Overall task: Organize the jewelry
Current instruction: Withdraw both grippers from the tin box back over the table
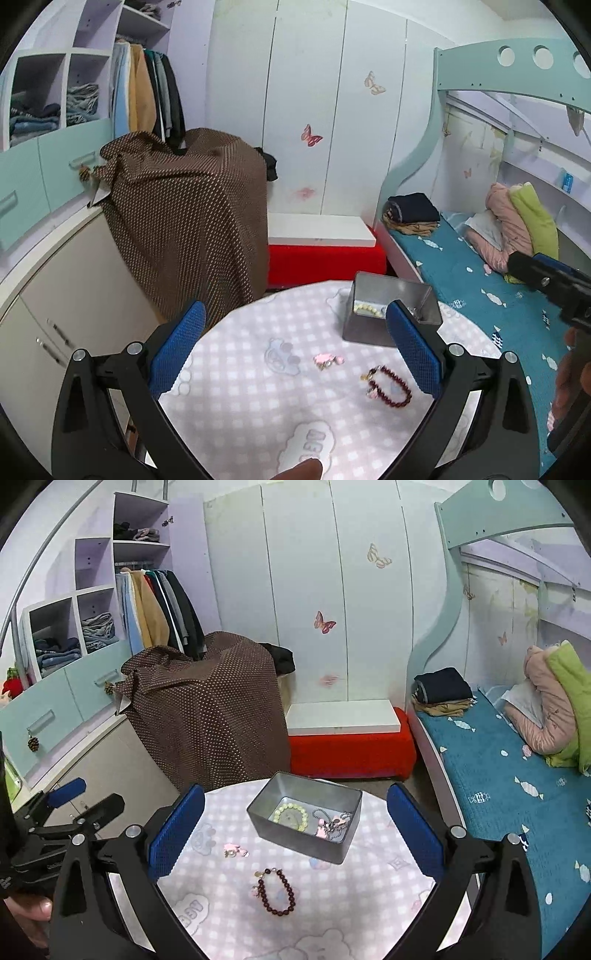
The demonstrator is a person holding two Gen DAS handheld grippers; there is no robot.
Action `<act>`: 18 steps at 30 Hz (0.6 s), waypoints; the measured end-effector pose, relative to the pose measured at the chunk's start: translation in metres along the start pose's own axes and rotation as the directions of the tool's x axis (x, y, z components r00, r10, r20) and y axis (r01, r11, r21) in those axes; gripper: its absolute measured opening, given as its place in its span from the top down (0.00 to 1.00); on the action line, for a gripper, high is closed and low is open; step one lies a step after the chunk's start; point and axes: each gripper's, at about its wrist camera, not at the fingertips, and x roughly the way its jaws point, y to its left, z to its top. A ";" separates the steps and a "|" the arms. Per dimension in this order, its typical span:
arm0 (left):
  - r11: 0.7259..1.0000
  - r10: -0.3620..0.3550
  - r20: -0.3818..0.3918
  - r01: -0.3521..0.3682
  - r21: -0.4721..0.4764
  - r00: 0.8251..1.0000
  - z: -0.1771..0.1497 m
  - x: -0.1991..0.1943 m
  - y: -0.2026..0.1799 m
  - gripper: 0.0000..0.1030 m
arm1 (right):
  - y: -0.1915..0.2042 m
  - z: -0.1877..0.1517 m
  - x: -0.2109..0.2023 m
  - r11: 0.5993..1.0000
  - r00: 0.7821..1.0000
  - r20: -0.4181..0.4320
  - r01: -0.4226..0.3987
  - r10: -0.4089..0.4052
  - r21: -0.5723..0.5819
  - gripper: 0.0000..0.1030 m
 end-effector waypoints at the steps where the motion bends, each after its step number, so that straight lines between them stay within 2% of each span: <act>1: 1.000 0.004 -0.001 -0.004 -0.001 1.000 -0.003 -0.001 0.002 0.05 | 0.000 -0.004 -0.002 1.000 1.000 -0.001 0.001 -0.001 0.003 0.08; 10: 1.000 0.016 -0.033 -0.016 0.008 0.999 -0.034 -0.004 0.008 0.05 | -0.001 -0.035 0.002 1.000 0.997 -0.075 0.003 -0.001 0.026 0.08; 18: 0.999 0.014 -0.080 -0.011 0.042 0.997 -0.053 0.011 0.002 0.05 | -0.007 -0.060 0.018 1.000 0.988 -0.153 0.019 -0.017 0.012 0.08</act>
